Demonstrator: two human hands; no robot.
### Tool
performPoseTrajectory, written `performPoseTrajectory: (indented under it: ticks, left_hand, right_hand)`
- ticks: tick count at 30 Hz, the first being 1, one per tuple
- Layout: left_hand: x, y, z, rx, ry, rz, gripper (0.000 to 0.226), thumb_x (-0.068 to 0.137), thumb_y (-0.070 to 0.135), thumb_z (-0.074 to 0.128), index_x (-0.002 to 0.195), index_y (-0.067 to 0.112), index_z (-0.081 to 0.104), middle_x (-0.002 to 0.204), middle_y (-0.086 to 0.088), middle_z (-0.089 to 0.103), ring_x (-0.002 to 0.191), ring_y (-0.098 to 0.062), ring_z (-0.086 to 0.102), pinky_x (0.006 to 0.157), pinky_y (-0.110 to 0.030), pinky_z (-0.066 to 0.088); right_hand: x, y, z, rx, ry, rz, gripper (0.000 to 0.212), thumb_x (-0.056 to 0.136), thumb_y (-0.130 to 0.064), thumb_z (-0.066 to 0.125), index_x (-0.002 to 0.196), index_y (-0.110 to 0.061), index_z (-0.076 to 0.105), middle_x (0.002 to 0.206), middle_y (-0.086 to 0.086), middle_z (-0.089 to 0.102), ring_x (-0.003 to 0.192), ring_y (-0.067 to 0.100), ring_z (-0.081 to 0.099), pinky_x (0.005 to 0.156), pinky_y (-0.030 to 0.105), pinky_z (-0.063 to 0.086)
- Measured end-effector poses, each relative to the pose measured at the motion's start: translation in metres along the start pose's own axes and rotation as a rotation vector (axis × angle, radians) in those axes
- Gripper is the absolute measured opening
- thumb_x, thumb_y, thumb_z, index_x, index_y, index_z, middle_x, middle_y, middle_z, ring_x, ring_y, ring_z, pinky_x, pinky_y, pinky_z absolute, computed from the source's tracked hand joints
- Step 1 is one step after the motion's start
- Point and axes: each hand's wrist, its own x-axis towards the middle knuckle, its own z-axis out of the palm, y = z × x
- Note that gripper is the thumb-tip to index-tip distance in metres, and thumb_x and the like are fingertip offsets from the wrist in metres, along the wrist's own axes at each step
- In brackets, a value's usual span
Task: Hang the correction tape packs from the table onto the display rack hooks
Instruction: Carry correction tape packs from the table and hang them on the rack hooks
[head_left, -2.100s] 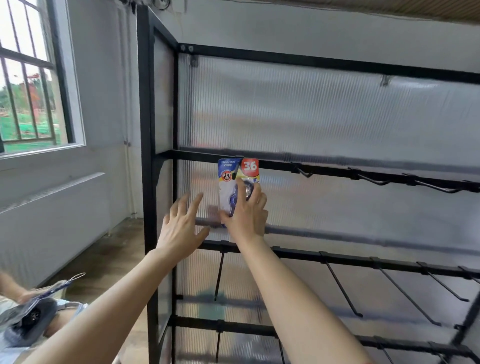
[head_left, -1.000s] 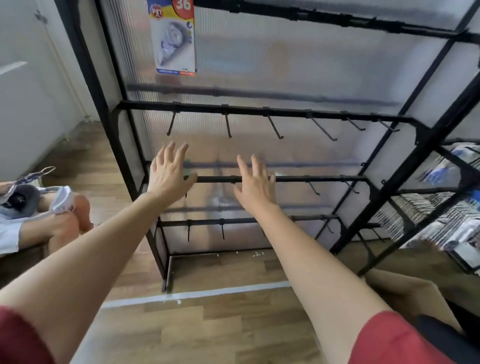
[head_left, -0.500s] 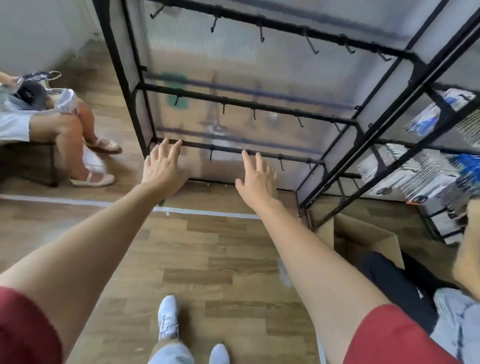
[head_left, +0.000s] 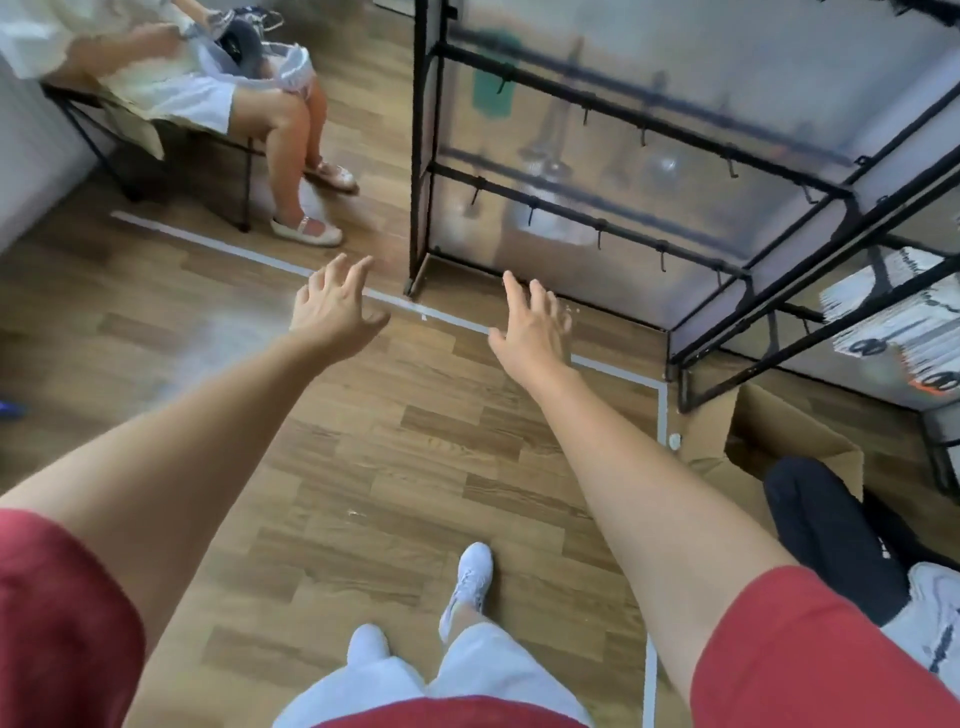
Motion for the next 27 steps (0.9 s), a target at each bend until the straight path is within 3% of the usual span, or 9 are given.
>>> performPoseTrajectory:
  ticks: [11, 20, 27]
  left_hand:
    - [-0.161, -0.178, -0.027, -0.046, 0.123, -0.485, 0.072, 0.095, 0.043, 0.052, 0.152, 0.021, 0.016, 0.159, -0.013, 0.011, 0.144, -0.035, 0.015, 0.117, -0.045, 0.018]
    - [-0.270, -0.251, -0.036, -0.140, 0.281, -0.882, 0.069, 0.095, 0.040, 0.051, 0.152, 0.021, 0.017, 0.159, -0.013, 0.012, 0.144, -0.033, 0.015, 0.117, -0.046, 0.017]
    - [-0.329, -0.306, -0.049, -0.203, 0.360, -1.101, 0.068, 0.096, 0.039, 0.049, 0.152, 0.023, 0.014, 0.160, -0.010, 0.008, 0.146, -0.030, 0.010, 0.117, -0.047, 0.013]
  right_hand:
    - [-0.070, -0.176, 0.077, -0.075, -0.167, -0.432, 0.070, 0.098, -0.029, 0.047, 0.154, -0.026, 0.006, 0.160, 0.011, 0.006, 0.146, 0.029, 0.008, 0.115, 0.046, 0.011]
    - [-0.102, -0.290, 0.117, -0.180, -0.279, -0.844, 0.069, 0.095, -0.028, 0.047, 0.153, -0.024, 0.010, 0.159, 0.013, 0.011, 0.145, 0.031, 0.013, 0.115, 0.047, 0.011]
    - [-0.128, -0.376, 0.153, -0.290, -0.320, -1.043, 0.067, 0.099, -0.033, 0.045, 0.154, -0.024, 0.007, 0.158, 0.014, 0.013, 0.145, 0.032, 0.013, 0.115, 0.049, 0.012]
